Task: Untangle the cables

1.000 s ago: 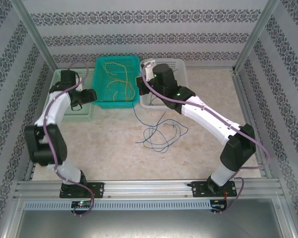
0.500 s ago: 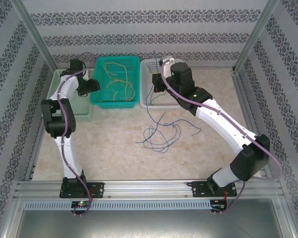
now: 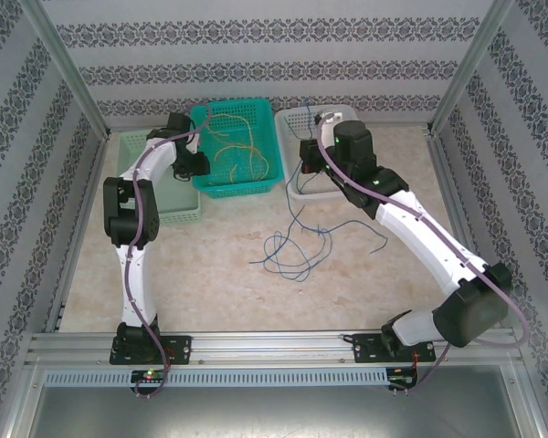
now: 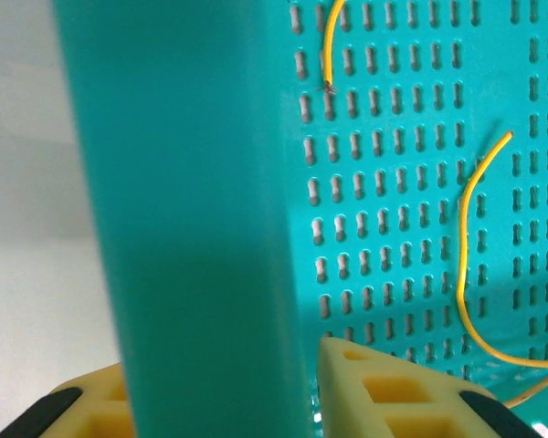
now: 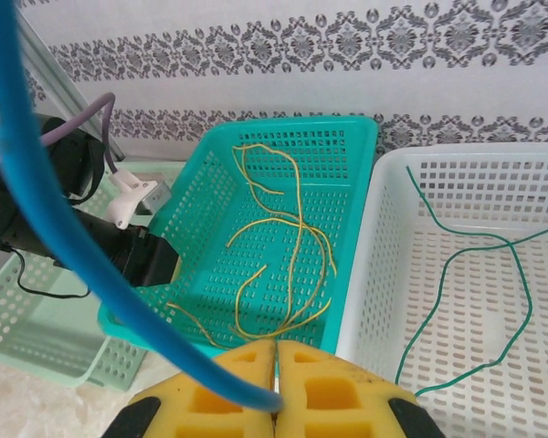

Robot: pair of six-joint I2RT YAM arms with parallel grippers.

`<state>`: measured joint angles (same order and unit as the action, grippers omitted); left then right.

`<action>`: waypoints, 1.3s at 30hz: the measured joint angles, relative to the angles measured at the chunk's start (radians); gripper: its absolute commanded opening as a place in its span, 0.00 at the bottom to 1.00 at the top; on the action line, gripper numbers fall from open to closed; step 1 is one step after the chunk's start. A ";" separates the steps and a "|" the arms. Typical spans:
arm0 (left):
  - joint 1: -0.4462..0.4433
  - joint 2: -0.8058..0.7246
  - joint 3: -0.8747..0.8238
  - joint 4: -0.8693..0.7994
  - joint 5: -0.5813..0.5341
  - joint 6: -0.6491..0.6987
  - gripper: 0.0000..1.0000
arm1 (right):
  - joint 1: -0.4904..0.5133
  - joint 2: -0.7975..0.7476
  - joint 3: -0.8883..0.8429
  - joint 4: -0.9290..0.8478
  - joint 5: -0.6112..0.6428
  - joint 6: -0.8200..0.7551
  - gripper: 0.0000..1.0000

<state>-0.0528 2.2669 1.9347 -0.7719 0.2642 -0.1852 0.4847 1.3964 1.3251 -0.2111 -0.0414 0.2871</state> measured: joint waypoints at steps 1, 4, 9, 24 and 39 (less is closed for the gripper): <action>-0.013 0.001 0.002 0.000 -0.002 -0.004 0.32 | -0.005 -0.013 -0.008 0.000 0.000 0.000 0.00; -0.058 0.012 0.019 0.000 -0.008 -0.015 0.31 | -0.012 -0.035 -0.019 -0.002 0.000 0.003 0.00; -0.166 0.031 0.048 0.004 -0.026 -0.038 0.31 | -0.023 -0.042 -0.023 -0.008 0.000 0.003 0.00; -0.273 0.061 0.213 -0.030 -0.011 -0.154 1.00 | -0.057 0.010 -0.006 0.021 -0.060 0.142 0.00; -0.117 -0.570 -0.308 0.148 -0.009 -0.224 0.98 | -0.006 0.215 0.038 0.222 -0.090 0.459 0.00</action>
<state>-0.1699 1.6966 1.6264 -0.6235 0.2554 -0.4088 0.4789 1.6115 1.3632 0.0109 -0.1318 0.7464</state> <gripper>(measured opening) 0.992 0.052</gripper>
